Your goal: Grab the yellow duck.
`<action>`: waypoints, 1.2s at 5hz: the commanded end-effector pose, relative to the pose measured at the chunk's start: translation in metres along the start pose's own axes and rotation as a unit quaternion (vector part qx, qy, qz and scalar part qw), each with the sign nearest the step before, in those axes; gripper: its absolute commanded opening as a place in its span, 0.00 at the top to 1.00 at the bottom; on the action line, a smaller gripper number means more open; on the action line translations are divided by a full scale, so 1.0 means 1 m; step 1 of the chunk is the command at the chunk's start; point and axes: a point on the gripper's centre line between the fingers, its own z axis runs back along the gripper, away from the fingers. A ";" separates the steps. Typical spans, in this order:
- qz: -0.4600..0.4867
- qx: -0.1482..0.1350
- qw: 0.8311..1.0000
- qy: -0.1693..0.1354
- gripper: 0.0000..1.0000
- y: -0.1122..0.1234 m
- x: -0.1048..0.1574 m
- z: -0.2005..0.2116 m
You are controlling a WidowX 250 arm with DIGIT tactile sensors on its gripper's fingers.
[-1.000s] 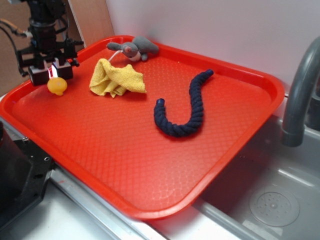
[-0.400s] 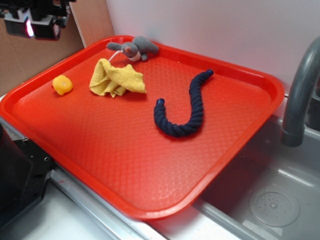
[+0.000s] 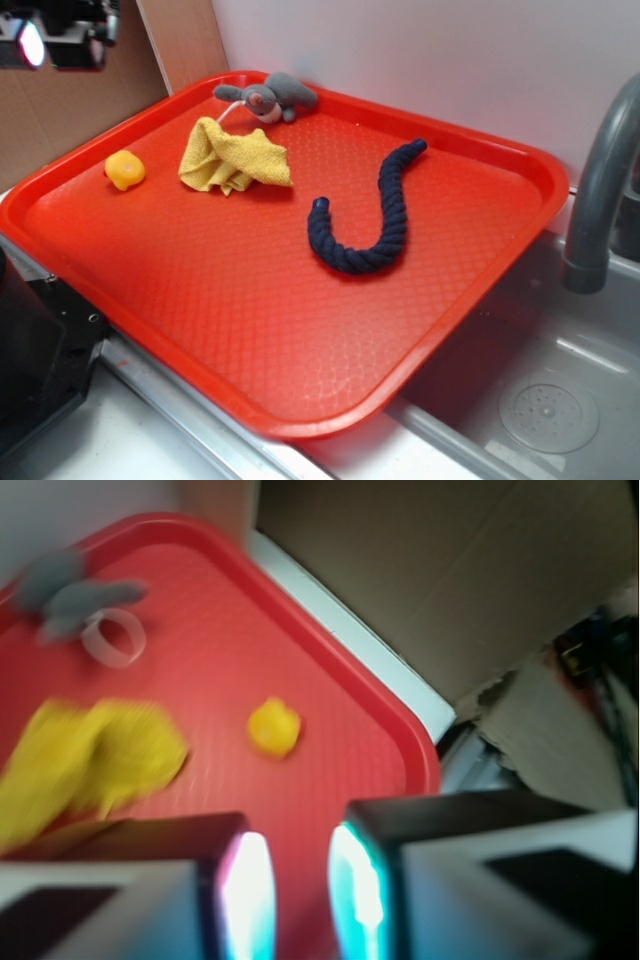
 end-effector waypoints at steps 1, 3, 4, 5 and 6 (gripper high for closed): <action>0.078 -0.045 0.995 0.037 0.00 0.015 0.050 -0.063; 0.050 -0.094 0.993 0.054 0.00 -0.007 0.041 -0.100; 0.036 -0.078 0.995 0.058 0.00 -0.012 0.029 -0.095; 0.020 -0.070 0.995 0.067 0.00 -0.009 0.019 -0.096; 0.007 -0.056 0.996 0.067 0.00 -0.010 0.010 -0.098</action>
